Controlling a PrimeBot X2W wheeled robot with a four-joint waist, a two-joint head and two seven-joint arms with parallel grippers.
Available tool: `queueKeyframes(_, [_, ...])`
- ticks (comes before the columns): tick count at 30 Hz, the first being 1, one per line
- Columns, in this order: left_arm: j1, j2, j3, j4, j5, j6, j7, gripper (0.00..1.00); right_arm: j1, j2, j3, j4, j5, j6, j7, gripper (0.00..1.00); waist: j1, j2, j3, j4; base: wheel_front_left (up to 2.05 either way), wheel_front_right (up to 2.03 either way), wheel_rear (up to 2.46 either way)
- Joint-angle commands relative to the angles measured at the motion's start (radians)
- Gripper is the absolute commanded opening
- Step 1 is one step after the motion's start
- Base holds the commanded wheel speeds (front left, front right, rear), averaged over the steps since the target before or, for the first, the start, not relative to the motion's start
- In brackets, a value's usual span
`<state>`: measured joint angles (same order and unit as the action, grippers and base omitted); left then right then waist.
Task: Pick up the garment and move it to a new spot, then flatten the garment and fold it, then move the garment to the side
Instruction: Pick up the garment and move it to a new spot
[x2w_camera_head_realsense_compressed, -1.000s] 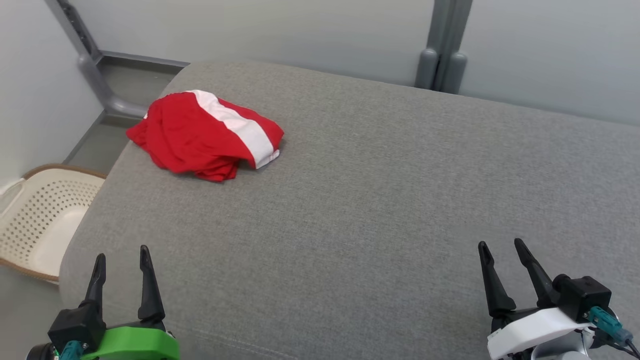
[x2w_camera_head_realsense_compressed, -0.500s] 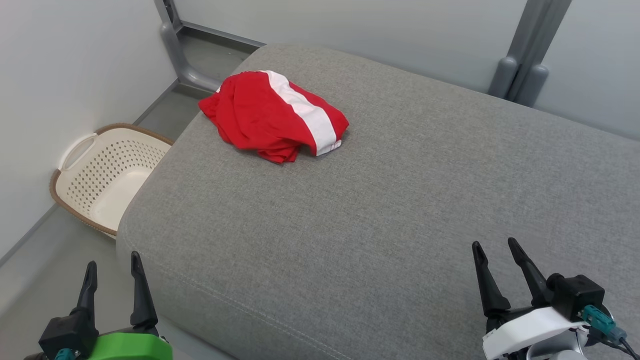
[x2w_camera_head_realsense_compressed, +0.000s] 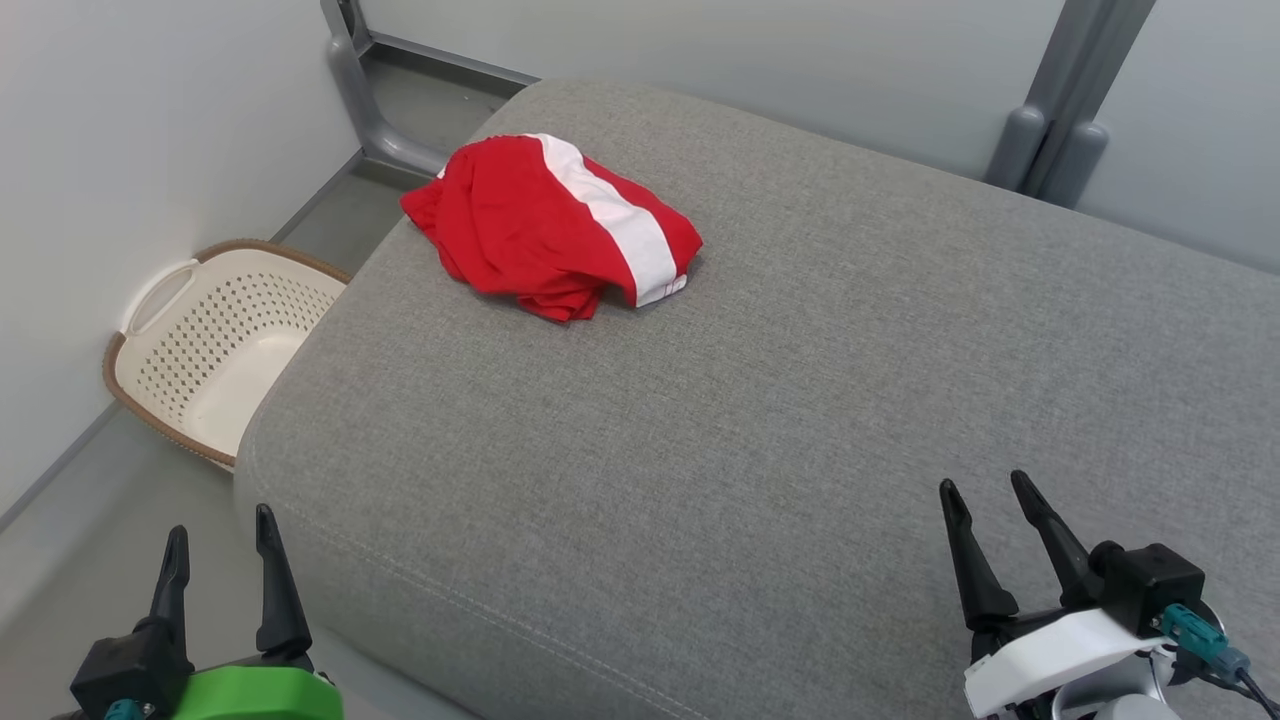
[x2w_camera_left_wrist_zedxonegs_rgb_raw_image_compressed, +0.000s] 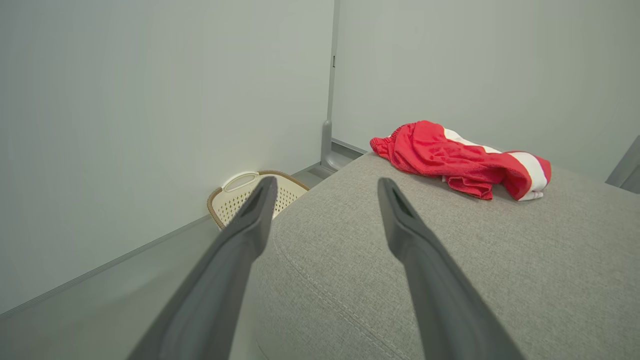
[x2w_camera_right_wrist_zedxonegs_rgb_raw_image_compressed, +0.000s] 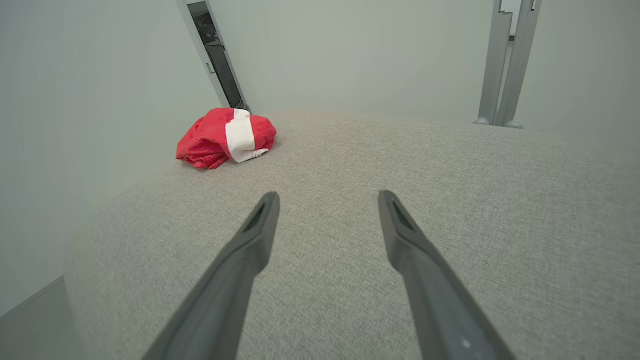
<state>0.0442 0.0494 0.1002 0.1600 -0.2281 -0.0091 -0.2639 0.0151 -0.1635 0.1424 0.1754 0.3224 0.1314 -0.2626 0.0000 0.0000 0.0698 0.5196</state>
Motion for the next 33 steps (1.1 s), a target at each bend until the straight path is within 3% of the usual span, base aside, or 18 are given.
queueKeyframes(1, [-0.007,0.002,0.005,0.001,-0.001,-0.001,0.000,1.00,-0.003,-0.007,-0.002,0.002,0.003,-0.001,-0.003,1.00,0.0000,0.0000,0.005,-0.013,0.00,0.00,0.00])
queueKeyframes(9, [-0.126,0.006,0.019,0.003,0.024,-0.021,0.000,1.00,-0.034,-0.045,-0.017,-0.017,-0.006,-0.001,-0.003,1.00,0.0000,0.0000,0.068,-0.094,0.00,0.00,0.00])
queueKeyframes(16, [-0.345,0.040,0.064,0.028,0.012,-0.047,0.000,1.00,-0.071,-0.104,-0.047,-0.044,-0.004,-0.001,-0.003,1.00,0.0000,0.0000,0.171,-0.216,0.00,0.00,0.00])
queueKeyframes(25, [-0.660,0.149,0.080,0.124,0.003,-0.069,0.024,1.00,-0.114,-0.174,-0.152,-0.121,-0.001,-0.001,-0.003,1.00,0.0000,0.0000,0.361,-0.374,0.00,0.00,0.00])
queueKeyframes(33, [-0.905,0.244,0.082,0.318,-0.028,-0.085,0.091,1.00,-0.106,-0.203,-0.265,-0.194,-0.002,-0.001,-0.003,1.00,0.0000,0.0000,0.495,-0.462,0.00,0.00,0.00])
